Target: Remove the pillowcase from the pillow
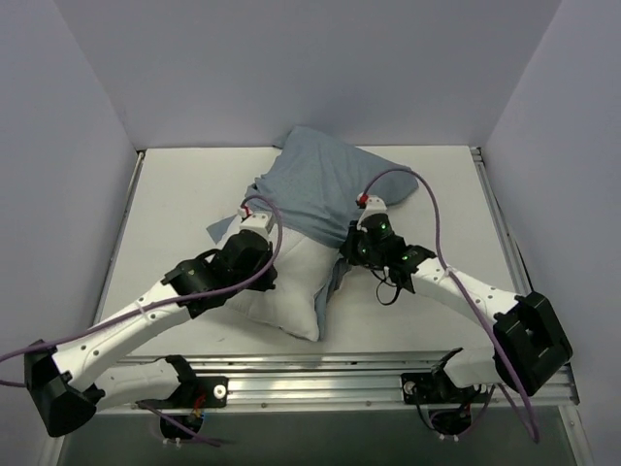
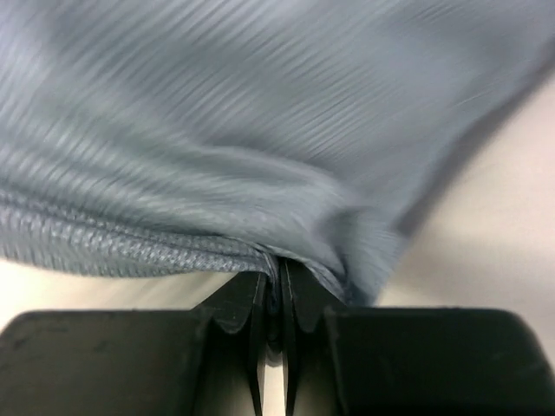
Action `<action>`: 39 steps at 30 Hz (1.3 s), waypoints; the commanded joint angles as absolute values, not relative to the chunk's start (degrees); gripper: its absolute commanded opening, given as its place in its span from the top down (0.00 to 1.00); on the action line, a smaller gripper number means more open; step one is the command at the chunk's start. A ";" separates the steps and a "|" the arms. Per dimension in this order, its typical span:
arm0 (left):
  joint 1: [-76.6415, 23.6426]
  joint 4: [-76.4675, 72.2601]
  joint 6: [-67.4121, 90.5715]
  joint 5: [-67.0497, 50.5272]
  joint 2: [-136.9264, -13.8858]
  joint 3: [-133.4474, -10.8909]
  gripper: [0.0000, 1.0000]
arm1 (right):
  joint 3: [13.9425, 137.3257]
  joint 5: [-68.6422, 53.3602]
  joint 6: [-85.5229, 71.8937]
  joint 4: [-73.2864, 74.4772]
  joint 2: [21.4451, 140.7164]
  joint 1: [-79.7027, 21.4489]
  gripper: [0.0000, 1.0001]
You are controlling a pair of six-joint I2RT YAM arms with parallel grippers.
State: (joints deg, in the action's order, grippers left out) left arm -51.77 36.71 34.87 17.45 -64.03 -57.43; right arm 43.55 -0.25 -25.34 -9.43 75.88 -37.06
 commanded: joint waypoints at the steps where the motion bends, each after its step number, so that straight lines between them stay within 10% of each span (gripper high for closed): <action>1: -49.57 45.17 33.84 9.07 -55.84 -61.52 0.98 | 49.29 3.79 -26.53 -6.24 79.18 -26.48 1.00; 20: -47.46 52.05 38.49 -4.96 -37.95 -57.51 0.97 | 57.83 -1.38 -26.64 -10.02 88.42 -10.18 1.00; 22: -47.55 46.53 38.76 -9.56 -40.33 -55.47 0.81 | 57.66 -3.16 -26.02 -8.62 86.58 -11.07 0.98; 24: -47.64 45.01 38.32 -11.16 -44.11 -55.89 0.37 | 56.87 -5.09 -25.23 -7.48 84.82 -12.48 0.83; 27: -47.72 46.05 36.22 -4.33 -47.72 -61.07 0.03 | 55.55 -4.57 -25.04 -4.49 79.21 -14.58 0.59; 32: -47.46 47.37 29.90 5.43 -53.24 -69.60 0.06 | 54.40 -0.62 -26.54 0.35 71.20 -17.93 0.30; 39: -39.84 45.88 28.12 15.74 -60.29 -67.86 0.05 | 53.18 -7.37 -29.35 0.62 69.33 -22.67 0.28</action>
State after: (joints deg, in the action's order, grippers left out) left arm -44.10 47.42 30.17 10.41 -57.17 -69.71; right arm 54.81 -4.03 -27.57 -0.25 67.61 -21.02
